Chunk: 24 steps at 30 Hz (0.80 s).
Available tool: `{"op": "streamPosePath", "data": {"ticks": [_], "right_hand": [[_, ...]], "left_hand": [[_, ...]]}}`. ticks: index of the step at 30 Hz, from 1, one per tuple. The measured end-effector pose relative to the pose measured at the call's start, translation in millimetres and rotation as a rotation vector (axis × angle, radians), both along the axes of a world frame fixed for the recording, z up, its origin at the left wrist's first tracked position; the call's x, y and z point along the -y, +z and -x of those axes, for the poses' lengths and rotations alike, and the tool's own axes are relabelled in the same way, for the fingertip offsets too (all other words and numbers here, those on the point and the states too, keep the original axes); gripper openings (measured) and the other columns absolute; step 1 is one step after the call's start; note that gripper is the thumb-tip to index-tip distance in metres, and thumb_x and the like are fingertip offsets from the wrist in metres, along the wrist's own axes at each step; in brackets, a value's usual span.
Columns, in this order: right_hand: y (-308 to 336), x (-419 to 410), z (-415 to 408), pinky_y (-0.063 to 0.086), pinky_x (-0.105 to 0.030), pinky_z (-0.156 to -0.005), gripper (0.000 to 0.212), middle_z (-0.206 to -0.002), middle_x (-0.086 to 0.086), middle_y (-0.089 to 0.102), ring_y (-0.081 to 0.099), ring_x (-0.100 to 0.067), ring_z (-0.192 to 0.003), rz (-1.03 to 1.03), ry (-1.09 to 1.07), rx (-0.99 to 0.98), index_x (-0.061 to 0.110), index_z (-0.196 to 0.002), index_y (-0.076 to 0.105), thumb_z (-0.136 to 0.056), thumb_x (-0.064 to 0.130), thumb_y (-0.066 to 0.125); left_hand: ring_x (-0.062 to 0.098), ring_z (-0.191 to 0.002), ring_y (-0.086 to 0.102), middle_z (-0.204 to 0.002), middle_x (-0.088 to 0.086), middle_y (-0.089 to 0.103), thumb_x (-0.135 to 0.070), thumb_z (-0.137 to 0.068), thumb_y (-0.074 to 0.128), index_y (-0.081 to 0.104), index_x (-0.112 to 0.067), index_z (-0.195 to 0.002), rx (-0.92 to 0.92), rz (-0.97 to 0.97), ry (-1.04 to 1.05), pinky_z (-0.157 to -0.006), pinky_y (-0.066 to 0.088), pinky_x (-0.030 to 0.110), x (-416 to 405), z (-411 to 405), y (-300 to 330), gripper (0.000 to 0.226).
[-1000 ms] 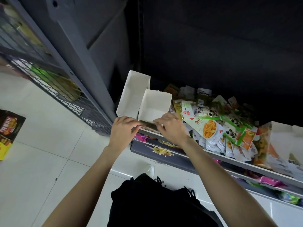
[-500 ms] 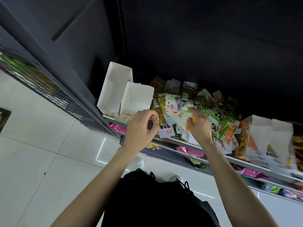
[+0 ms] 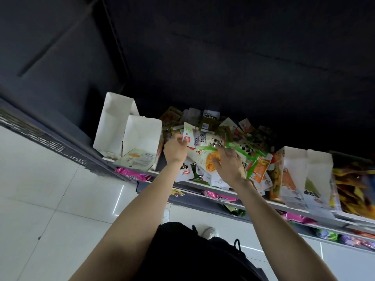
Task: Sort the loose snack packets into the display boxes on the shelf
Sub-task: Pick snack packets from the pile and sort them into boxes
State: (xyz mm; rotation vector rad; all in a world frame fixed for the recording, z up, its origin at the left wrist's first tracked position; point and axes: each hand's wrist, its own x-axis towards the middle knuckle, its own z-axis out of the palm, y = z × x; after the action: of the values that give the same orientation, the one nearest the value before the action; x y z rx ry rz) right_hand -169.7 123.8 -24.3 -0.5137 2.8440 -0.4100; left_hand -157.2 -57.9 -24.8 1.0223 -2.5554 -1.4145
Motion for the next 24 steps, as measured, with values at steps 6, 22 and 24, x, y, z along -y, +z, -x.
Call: {"op": "streamPosePath", "data": {"ticks": [6,22,24], "right_hand": [[66.2,22.2,15.8,0.036,-0.048,-0.105,0.064,-0.128,-0.019,0.056,0.045,-0.037,-0.123,0.285,0.045,-0.219,0.006,-0.142,0.037,-0.086,0.014,0.068],[119.4,151.9,-2.6,0.056,-0.036,-0.060,0.019,-0.085,-0.003,0.069,0.066,-0.014,-0.071,0.745,0.077,-0.074,0.011,-0.106,0.060,-0.093,0.025,0.058],[118.0,173.6,-11.5,0.059,-0.038,-0.071,0.013,-0.095,-0.002,0.069,0.069,-0.013,-0.086,0.984,-0.055,0.162,0.014,-0.107,0.058,-0.093,0.017,0.058]], "left_hand": [[0.013,-0.074,0.067,-0.092,0.005,0.064,-0.012,-0.091,0.059,0.061,-0.012,-0.104,-0.211,-0.308,-0.130,-0.074,0.058,0.032,8.7,-29.2,45.2,0.012],[0.005,-0.092,0.060,-0.103,-0.002,0.062,-0.009,-0.093,0.055,0.065,-0.010,-0.109,-0.610,0.324,-0.023,-0.077,0.049,0.014,162.7,-119.4,114.5,0.018],[0.014,-0.090,0.060,-0.101,0.001,0.062,-0.002,-0.088,0.059,0.065,-0.011,-0.108,-0.488,0.483,-0.088,-0.076,0.051,0.024,187.2,-132.4,83.3,0.023]]}}
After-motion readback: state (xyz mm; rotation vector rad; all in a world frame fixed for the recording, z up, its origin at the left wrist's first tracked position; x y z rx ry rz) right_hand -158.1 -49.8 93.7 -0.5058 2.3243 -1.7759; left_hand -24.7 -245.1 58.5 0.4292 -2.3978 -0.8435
